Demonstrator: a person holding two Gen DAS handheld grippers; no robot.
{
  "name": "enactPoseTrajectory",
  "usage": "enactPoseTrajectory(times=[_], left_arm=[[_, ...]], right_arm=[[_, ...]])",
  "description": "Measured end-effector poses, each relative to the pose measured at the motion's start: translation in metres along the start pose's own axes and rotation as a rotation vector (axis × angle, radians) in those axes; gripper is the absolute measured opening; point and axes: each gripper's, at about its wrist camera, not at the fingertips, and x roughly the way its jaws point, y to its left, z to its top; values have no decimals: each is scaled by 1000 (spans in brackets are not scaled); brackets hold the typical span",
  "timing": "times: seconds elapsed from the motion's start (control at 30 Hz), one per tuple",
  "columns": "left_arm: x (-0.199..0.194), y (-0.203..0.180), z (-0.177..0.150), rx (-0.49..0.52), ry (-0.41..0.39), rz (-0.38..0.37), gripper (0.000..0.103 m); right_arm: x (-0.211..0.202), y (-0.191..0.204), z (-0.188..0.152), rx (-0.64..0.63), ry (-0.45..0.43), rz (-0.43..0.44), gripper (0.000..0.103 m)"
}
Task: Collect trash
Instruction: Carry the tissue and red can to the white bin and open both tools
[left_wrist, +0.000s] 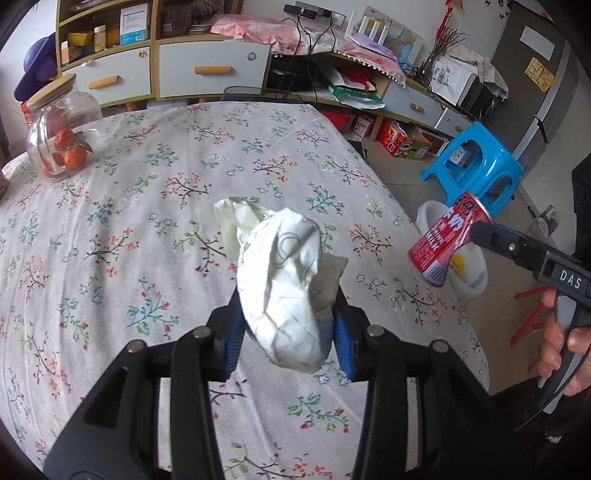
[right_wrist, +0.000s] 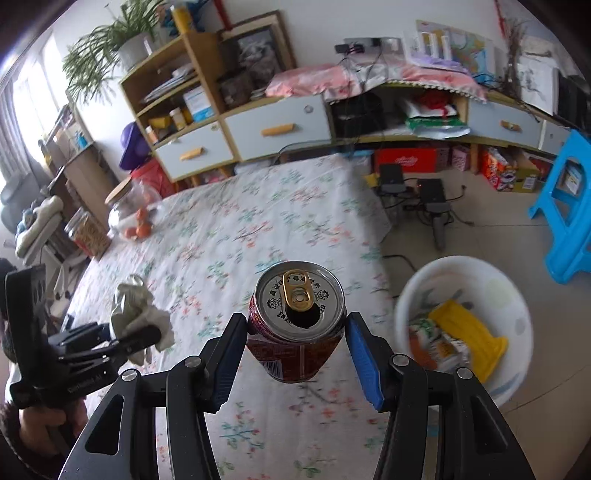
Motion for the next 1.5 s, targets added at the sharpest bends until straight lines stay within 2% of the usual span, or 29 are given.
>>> enactPoseTrajectory(times=[0.1,0.23,0.43,0.53,0.6,0.87,1.17,1.23,1.3,1.37,1.5], left_arm=[[2,-12,2,14,5,-18,44],[9,-32,9,68,14,-20,44],[25,-63,19,93,51,-70,44],[34,-84,24,127,68,-89,44],[41,-98,28,145,81,-108,44],[73,-163,40,262,118,-165,44],[99,-202,51,323,127,-189,44],[101,-204,53,333,111,-193,52],[102,-209,54,361,96,-192,89],[98,-209,54,372,50,-139,93],[98,-198,54,334,74,-117,93]], right_arm=[[-11,-28,4,51,-18,-25,56],[-22,-70,8,152,-35,-125,56],[-19,-124,5,290,27,-203,57],[-19,-144,-1,347,67,-211,61],[-26,-152,-5,365,55,-211,71],[-53,-175,-19,403,21,-243,74],[-65,-196,-34,425,32,-281,74],[-66,-199,-35,428,33,-280,74],[-66,-201,-35,430,31,-280,74],[-68,-202,-34,431,28,-279,74],[-67,-199,-34,424,25,-281,74]])
